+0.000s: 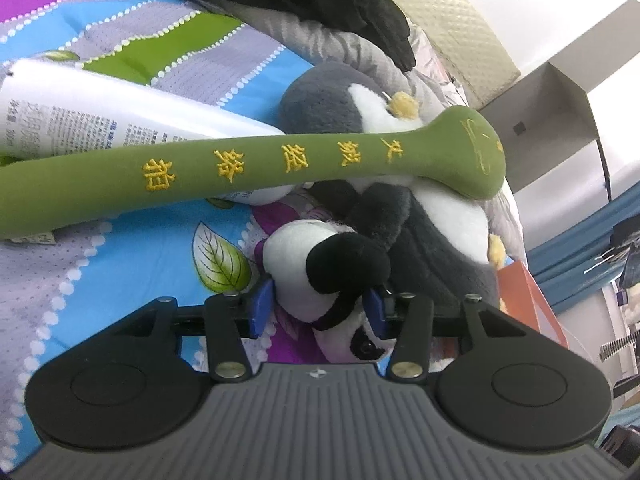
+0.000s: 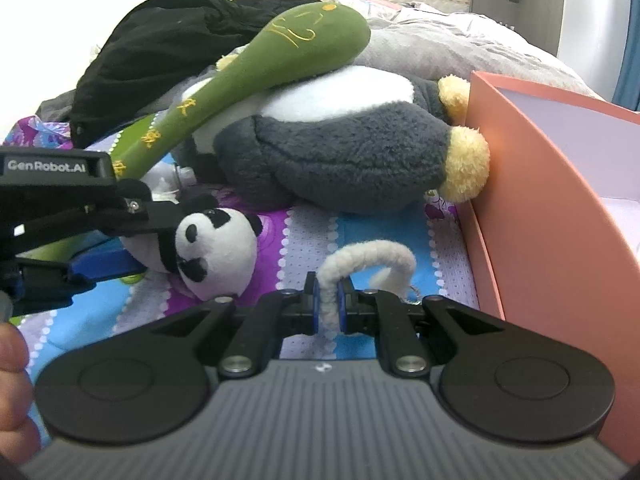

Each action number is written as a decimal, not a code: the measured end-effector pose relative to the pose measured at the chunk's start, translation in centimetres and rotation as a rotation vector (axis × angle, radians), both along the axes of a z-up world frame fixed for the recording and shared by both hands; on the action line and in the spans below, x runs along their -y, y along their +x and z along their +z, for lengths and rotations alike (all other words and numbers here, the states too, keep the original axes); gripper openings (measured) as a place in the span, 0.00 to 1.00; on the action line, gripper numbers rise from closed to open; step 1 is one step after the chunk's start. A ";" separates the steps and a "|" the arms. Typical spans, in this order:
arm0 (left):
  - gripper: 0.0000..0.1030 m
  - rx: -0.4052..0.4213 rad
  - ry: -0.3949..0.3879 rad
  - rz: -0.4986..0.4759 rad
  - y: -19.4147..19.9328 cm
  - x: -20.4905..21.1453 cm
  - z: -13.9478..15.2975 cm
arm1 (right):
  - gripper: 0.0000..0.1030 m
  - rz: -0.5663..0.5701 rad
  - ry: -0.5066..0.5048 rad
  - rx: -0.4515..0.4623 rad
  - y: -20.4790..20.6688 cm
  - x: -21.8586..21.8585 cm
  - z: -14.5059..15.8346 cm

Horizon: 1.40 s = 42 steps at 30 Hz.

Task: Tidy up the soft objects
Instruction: 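Lift the panda keychain with the left tool while the right tool lifts the white ring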

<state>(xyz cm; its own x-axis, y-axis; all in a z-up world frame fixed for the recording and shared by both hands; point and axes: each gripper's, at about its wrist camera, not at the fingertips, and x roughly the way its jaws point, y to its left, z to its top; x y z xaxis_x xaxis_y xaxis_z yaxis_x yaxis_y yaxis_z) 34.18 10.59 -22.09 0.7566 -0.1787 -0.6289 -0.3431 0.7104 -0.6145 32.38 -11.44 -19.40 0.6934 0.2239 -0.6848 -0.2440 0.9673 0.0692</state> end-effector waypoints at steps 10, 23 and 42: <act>0.51 -0.006 0.101 -0.048 -3.7 1.0 3.1 | 0.12 0.031 0.005 0.009 -3.4 0.3 3.1; 0.51 -0.025 0.241 -0.112 -10.2 2.6 5.7 | 0.12 0.073 0.021 -0.003 -9.3 0.9 5.1; 0.52 -0.030 0.347 -0.199 -16.7 5.0 9.4 | 0.12 0.107 0.069 -0.016 -14.4 3.1 8.2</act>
<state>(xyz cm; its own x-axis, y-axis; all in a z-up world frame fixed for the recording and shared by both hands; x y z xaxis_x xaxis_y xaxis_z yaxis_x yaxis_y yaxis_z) 17.44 5.55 -12.70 0.7092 -0.0928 -0.6989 -0.1922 0.9283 -0.3183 18.03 -14.52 -11.24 0.6523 0.3427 -0.6761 -0.3438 0.9287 0.1390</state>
